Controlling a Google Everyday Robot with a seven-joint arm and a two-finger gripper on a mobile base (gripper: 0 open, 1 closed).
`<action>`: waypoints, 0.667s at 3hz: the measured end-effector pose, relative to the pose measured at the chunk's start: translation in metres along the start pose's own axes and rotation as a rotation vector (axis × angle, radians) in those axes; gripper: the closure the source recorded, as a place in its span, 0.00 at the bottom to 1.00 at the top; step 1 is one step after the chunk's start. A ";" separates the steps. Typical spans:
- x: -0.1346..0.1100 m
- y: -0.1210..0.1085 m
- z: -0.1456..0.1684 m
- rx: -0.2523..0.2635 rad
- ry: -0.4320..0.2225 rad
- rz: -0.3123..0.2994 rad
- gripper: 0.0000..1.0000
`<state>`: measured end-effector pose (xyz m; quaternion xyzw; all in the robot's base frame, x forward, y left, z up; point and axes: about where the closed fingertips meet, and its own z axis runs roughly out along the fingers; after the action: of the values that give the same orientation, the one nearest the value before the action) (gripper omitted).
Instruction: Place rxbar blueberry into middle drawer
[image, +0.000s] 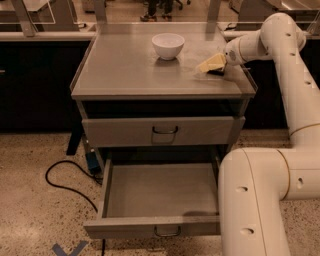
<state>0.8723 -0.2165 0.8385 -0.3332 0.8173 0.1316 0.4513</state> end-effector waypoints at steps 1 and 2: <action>0.000 0.000 0.000 -0.001 0.001 0.000 0.00; 0.012 0.004 0.008 -0.010 0.046 0.001 0.00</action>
Offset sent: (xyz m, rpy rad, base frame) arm 0.0129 -0.0117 -0.0165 -0.0599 0.0760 0.0029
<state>0.8706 -0.2145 0.8234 -0.3382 0.8268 0.1282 0.4307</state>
